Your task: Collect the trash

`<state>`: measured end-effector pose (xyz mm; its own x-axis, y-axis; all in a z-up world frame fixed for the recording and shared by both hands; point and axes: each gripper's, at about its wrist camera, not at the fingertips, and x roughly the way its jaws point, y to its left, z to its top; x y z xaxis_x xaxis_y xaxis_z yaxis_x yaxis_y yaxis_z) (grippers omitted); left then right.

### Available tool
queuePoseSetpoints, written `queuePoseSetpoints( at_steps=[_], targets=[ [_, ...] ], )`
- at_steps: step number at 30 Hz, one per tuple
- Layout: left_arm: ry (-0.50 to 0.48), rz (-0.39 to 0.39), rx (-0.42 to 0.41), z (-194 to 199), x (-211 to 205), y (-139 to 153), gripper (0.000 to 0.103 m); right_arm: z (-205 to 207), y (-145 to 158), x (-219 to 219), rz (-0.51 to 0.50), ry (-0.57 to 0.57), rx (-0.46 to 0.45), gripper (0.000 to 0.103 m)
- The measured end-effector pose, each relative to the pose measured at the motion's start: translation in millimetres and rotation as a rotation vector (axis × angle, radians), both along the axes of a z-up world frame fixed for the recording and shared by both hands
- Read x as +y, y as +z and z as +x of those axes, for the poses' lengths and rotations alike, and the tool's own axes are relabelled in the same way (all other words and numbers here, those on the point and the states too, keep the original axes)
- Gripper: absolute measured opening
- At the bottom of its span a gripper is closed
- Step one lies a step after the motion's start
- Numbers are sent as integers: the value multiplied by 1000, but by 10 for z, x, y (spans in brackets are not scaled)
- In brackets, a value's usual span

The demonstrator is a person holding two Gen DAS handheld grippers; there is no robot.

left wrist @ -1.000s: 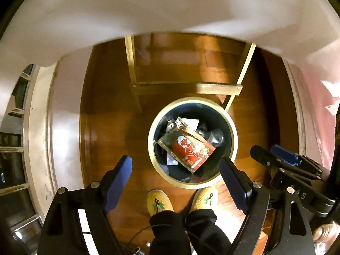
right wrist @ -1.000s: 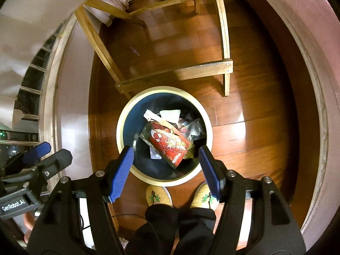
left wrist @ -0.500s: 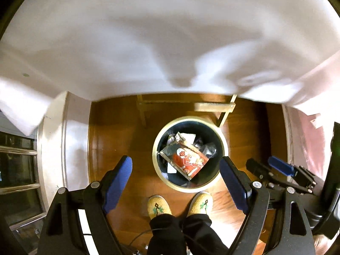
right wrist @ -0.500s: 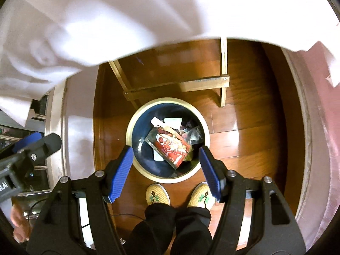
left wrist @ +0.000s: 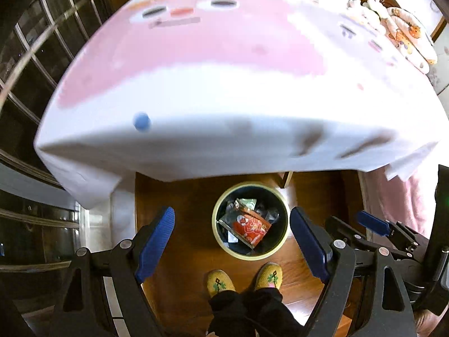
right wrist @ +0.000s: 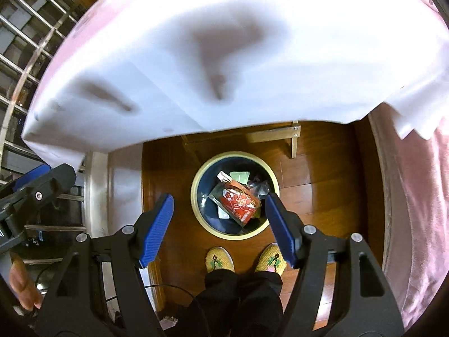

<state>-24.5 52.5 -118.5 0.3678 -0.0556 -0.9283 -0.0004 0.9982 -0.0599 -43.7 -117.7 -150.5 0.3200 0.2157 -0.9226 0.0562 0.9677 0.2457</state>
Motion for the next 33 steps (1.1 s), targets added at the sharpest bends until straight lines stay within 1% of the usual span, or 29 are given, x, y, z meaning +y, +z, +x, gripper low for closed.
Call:
queuePoseSetpoints(
  at_steps=[6, 7, 11, 14, 19, 24, 29, 33],
  targets=[
    [-26, -6, -64, -83, 22, 608, 85, -47, 568, 43, -4, -2, -49, 66],
    [-32, -5, -76, -101, 13, 717, 85, -63, 705, 68, -13, 2, -63, 66],
    [-51, -1, -107, -191, -2, 1077, 85, -111, 1089, 97, -25, 12, -111, 66],
    [-53, 2, -124, -257, -11, 1288, 85, -160, 1338, 94, -38, 15, -134, 66],
    [-43, 13, -154, -317, 0, 1513, 85, -236, 1780, 60, -48, 14, -168, 66],
    [-20, 20, -197, -375, 22, 1881, 85, -300, 2265, 22, -39, 12, -211, 66],
    [-9, 17, -254, -457, -22, 2204, 85, -366, 2660, 21, -39, 13, -256, 66],
    [-9, 30, -285, -519, -82, 2359, 85, -420, 2840, 37, -63, 12, -292, 66]
  ],
)
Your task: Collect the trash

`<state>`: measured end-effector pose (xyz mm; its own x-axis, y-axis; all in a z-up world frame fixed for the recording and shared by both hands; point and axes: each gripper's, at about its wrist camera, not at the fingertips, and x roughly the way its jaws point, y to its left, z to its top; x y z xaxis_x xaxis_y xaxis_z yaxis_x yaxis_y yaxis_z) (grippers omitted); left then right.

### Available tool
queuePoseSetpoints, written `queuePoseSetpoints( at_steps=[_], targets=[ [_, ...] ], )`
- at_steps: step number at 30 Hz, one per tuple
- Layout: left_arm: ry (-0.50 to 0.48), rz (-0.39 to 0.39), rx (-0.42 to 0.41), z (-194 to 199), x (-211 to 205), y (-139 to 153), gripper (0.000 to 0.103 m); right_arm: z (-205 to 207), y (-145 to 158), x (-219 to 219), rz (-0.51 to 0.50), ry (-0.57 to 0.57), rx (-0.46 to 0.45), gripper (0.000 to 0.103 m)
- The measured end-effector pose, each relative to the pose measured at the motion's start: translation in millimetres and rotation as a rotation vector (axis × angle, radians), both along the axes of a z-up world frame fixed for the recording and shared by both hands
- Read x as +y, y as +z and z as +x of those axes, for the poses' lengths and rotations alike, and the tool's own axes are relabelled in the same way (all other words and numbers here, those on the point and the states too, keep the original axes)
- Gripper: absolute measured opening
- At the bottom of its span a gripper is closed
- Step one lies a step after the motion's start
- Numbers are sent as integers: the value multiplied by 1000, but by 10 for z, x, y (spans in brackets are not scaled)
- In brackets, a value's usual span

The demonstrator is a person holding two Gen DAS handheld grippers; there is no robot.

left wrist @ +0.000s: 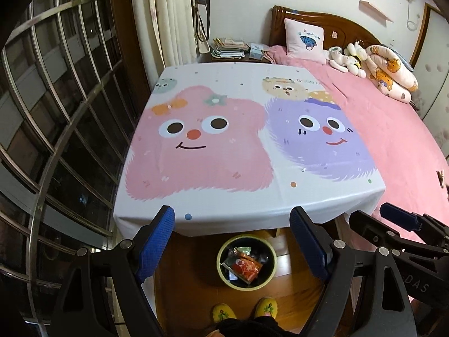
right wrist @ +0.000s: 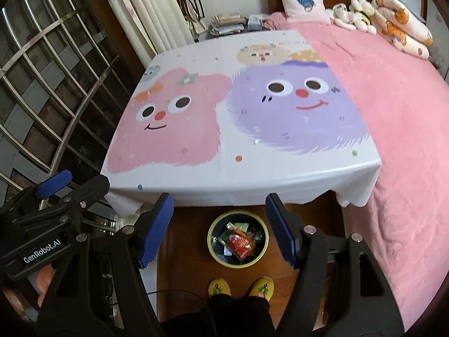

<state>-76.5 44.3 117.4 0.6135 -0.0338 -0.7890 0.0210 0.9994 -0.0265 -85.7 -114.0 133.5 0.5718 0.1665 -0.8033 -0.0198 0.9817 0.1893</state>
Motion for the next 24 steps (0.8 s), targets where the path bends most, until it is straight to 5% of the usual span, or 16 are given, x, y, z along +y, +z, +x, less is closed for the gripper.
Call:
queuePoseSetpoints(
  at_steps=[24],
  targets=[
    [21, 22, -3, -13, -6, 56, 85, -21, 94, 70, -56, 11, -46, 66]
  ],
)
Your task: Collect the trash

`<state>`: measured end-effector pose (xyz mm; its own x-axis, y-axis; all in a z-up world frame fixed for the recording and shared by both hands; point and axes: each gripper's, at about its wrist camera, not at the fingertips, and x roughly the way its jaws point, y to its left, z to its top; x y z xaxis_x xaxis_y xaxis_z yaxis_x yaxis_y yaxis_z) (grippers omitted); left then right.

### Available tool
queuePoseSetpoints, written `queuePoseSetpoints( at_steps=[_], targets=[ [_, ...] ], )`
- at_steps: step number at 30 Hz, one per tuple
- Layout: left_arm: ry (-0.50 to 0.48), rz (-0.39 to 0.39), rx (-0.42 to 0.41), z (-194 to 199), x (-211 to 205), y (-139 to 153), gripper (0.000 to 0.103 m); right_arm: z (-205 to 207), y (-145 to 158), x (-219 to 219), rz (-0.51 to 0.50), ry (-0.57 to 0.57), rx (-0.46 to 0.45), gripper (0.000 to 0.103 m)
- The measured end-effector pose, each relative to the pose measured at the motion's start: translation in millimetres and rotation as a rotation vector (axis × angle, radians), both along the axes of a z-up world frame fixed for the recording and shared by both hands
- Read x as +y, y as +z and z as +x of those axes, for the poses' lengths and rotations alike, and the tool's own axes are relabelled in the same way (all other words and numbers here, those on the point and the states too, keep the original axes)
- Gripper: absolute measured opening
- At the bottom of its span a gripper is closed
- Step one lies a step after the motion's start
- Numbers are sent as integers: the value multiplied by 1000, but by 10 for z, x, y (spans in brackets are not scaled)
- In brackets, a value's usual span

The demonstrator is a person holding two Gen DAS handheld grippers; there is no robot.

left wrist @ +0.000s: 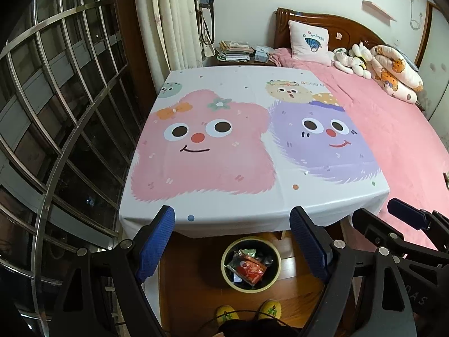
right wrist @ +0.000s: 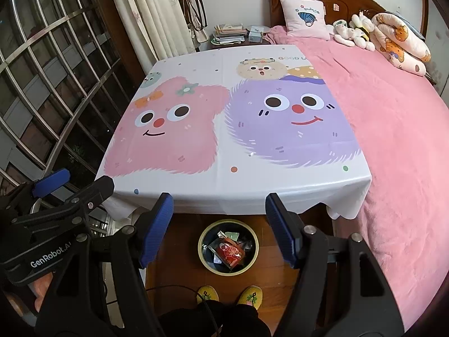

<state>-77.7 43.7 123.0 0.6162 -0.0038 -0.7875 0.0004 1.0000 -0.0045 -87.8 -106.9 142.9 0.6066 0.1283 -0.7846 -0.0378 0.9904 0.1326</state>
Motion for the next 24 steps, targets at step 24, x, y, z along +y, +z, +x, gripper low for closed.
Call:
queuePoseSetpoints(
  at_steps=[24],
  targets=[
    [-13, 13, 18, -58, 60, -181, 85, -65, -81, -13, -5, 0, -8, 66]
  ],
)
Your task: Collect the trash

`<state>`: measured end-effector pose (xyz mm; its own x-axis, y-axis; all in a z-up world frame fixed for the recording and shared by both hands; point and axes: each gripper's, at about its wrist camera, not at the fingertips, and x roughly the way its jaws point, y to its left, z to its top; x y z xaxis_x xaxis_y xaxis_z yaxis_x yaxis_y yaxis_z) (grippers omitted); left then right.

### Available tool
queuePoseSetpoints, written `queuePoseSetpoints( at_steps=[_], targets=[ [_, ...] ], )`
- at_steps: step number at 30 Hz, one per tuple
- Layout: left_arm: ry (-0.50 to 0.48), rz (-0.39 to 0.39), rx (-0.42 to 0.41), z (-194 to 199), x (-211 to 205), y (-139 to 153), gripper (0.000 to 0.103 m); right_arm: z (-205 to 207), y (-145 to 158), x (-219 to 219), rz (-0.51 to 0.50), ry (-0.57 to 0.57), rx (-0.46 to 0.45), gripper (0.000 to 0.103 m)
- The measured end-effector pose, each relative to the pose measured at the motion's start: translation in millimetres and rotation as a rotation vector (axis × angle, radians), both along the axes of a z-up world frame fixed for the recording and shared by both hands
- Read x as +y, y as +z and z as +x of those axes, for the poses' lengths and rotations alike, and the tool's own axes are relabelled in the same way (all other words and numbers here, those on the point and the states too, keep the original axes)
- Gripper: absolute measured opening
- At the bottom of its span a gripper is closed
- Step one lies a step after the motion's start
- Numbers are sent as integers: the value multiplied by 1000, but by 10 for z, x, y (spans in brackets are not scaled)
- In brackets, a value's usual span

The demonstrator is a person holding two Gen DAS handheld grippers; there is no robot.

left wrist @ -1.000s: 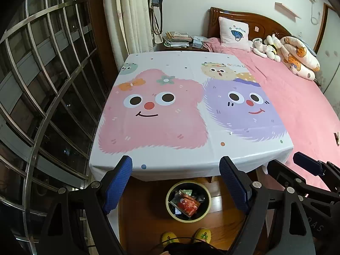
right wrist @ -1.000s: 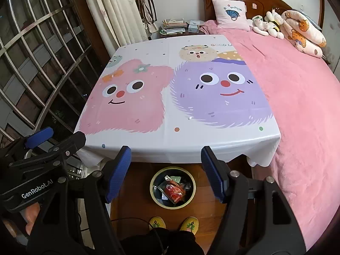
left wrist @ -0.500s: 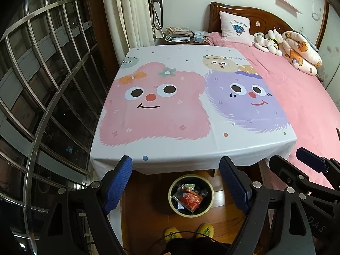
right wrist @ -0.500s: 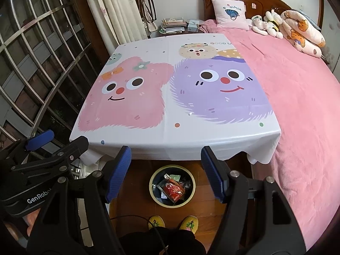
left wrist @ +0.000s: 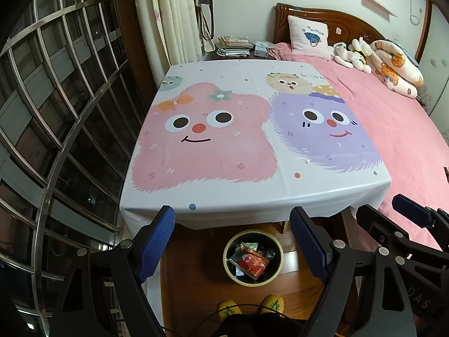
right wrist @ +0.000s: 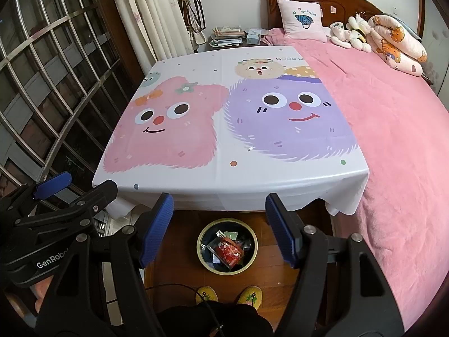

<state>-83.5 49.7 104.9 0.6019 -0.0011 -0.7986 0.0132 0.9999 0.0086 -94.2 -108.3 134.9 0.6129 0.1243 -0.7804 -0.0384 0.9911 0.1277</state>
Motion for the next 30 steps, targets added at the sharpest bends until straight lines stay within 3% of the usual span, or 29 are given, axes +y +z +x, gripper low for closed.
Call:
queuePoseSetpoints(
  at_steps=[30],
  targets=[
    [-19, 13, 17, 46, 9, -45, 85, -26, -84, -20, 7, -9, 16, 66]
  ],
)
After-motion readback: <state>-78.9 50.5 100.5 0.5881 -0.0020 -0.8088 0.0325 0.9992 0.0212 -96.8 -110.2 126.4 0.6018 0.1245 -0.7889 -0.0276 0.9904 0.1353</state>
